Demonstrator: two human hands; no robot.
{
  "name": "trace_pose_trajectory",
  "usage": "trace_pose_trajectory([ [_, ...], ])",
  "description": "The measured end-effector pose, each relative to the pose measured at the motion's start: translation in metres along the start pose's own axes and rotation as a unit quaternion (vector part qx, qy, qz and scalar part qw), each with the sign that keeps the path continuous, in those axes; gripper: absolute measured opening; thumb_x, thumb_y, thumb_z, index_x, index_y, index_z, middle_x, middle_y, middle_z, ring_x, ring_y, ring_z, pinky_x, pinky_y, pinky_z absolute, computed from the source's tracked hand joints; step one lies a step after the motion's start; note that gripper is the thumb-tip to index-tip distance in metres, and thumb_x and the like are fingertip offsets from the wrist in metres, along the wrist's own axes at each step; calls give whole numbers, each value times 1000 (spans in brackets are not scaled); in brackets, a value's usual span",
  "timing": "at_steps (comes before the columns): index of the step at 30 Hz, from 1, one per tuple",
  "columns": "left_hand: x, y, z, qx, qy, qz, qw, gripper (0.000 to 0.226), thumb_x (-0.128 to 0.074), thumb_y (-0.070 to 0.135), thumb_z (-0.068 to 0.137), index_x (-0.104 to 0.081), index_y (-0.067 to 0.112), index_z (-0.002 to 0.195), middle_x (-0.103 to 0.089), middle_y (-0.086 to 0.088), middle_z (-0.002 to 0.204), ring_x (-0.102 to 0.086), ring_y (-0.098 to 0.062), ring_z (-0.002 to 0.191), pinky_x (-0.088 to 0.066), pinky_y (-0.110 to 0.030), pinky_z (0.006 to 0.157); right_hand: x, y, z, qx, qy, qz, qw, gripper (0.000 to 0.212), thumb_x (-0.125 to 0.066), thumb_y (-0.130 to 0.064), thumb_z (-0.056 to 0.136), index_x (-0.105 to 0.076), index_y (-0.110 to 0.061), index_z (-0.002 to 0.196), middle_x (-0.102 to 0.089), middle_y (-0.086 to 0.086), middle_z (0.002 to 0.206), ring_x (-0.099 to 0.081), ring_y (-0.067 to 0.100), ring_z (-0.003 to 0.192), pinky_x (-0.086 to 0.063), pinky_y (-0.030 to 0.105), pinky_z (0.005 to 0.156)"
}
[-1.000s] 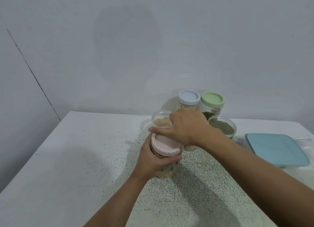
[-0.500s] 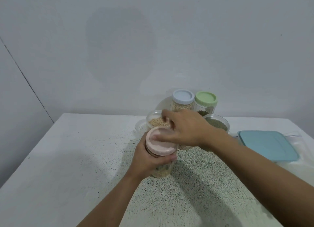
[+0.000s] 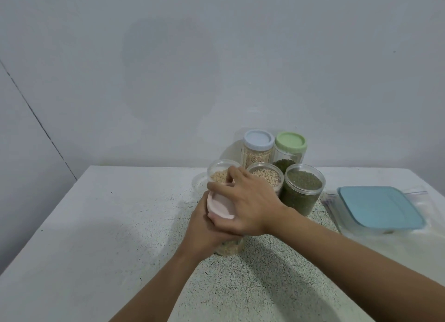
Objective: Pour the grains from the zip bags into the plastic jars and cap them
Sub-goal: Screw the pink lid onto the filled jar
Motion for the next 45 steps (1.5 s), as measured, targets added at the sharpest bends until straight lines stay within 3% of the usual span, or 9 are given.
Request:
trace_pose_trajectory([
  [9,17,-5,8,69,-91,34,993,96,-102,14,54,-50,24,135,-68,5,124,-64,-8,117,-56,-35,100,-8,9,5,9,-9,211,977,56,-70,-63,76,-68,-33,124,-54,-10,114,-47,11,114,-38,33,100],
  [18,4,4,-1,52,-2,75,996,92,-99,6,50,-54,23,129,-67,11,112,-63,7,99,-52,-11,82,-18,-1,-2,-56,102,233,965,50,-80,-50,72,-76,-24,114,-64,-12,111,-58,8,107,-47,34,97],
  [24,-2,4,-2,46,12,104,993,97,-93,36,38,-50,33,125,-66,15,110,-63,1,102,-53,-22,88,-20,-6,-4,-87,130,227,961,47,-76,-54,70,-77,-29,110,-65,-15,109,-57,2,100,-45,24,92],
  [27,2,5,-2,41,-13,90,995,98,-99,25,42,-52,29,129,-69,13,113,-64,4,104,-55,-18,86,-20,-4,-4,-89,132,258,953,46,-75,-58,73,-79,-29,108,-67,-16,108,-58,0,100,-44,22,93],
  [31,14,8,-7,69,-103,23,992,99,-100,16,58,-47,28,141,-68,5,126,-65,-12,119,-56,-29,94,-14,6,-6,-165,88,501,845,39,-70,-50,83,-78,-22,108,-74,-13,108,-65,2,104,-49,22,93],
  [34,33,11,-12,102,-114,-34,988,85,-87,35,76,-42,33,149,-60,12,141,-55,-9,133,-49,-37,108,-20,11,-20,-236,63,604,759,36,-64,-50,88,-74,-30,116,-71,-14,115,-64,7,110,-52,25,90],
  [38,39,25,-14,188,-106,-39,976,78,-44,91,79,-50,45,142,-54,18,146,-46,-6,139,-34,-52,119,-36,1,-38,-314,22,641,700,40,-58,-56,94,-59,-40,131,-66,-9,128,-60,13,120,-49,29,86],
  [42,15,41,-20,274,-86,-53,956,44,-31,79,92,-50,54,123,-57,22,123,-54,-9,121,-49,-53,104,-36,-6,-34,-356,35,657,664,26,-50,-28,102,-62,-30,126,-70,0,121,-63,18,114,-50,29,80],
  [45,8,40,-20,271,-33,-68,960,46,-33,72,97,-49,48,133,-59,18,123,-57,-5,110,-55,-51,95,-40,-8,-35,-358,50,677,641,26,-49,-22,102,-65,-28,122,-72,3,119,-64,21,114,-51,31,84],
])
Point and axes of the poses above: each hand's wrist, its own z-axis towards the middle knuckle, its own x-axis out of the back of the hand, y = z × x, the point moved 2 cm from there along z, towards the middle knuckle
